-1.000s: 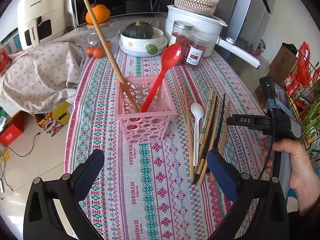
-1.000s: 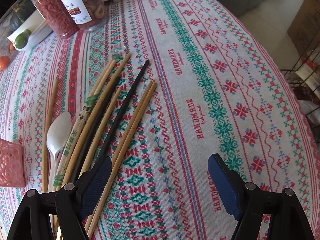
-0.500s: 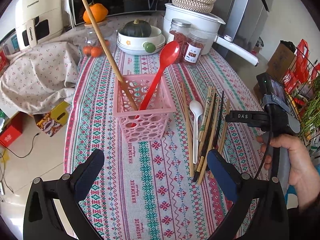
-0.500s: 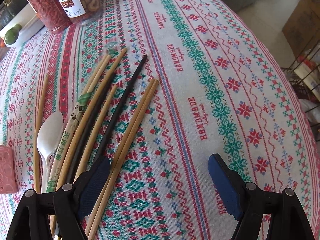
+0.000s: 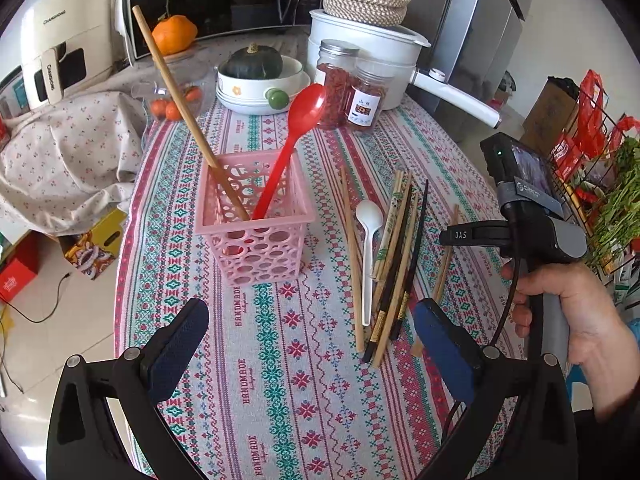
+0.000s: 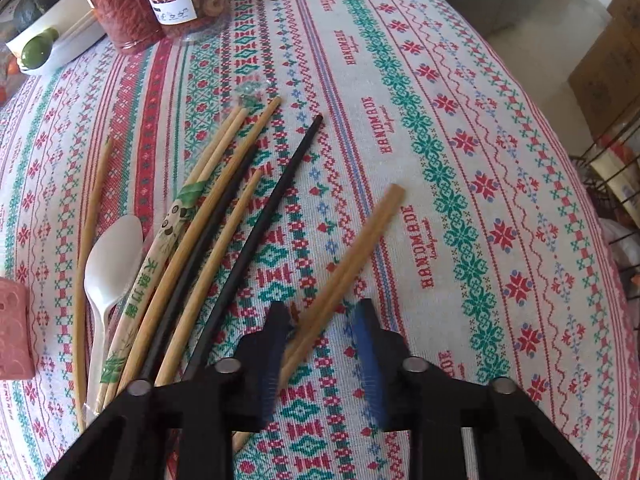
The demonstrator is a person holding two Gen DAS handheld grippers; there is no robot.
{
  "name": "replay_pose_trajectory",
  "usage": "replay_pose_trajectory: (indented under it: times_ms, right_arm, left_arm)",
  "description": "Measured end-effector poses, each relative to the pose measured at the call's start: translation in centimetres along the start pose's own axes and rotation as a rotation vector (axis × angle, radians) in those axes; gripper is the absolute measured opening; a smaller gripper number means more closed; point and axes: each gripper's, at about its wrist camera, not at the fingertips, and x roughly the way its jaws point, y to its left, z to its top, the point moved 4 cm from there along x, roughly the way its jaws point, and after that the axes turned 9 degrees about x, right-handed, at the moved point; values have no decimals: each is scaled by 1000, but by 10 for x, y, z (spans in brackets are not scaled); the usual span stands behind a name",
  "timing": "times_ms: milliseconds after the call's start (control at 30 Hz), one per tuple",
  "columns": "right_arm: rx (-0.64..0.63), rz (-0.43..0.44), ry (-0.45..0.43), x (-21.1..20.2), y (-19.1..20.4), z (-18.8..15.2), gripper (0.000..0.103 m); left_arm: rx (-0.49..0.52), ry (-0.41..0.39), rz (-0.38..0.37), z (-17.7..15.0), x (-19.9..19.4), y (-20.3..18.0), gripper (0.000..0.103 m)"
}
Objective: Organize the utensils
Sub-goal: 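Move the right tool to the wooden chopsticks and grasp a pair, then lift the wooden pair with the right tool while the left grasps the black chopstick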
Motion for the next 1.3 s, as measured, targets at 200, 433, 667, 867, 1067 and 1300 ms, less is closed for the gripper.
replay_pose_trajectory:
  times_ms: [200, 433, 667, 867, 1067, 1300]
  right_arm:
    - [-8, 72, 44, -1, -16, -2, 9]
    - [20, 124, 56, -16, -60, -9, 9]
    - [34, 199, 23, -45, -83, -12, 9]
    - [49, 251, 14, -54, -86, -9, 9]
    - [68, 290, 15, -55, -96, -1, 9]
    - [74, 318, 13, -55, -102, 6, 9]
  left_arm:
    - [81, -13, -26, 2, 3, -29, 103]
    - [161, 35, -42, 10, 18, -61, 103]
    - [229, 92, -9, 41, 39, -88, 103]
    - [196, 170, -83, 71, 81, -102, 94]
    - [181, 245, -149, 94, 125, -113, 39]
    - [230, 291, -142, 110, 160, -131, 15]
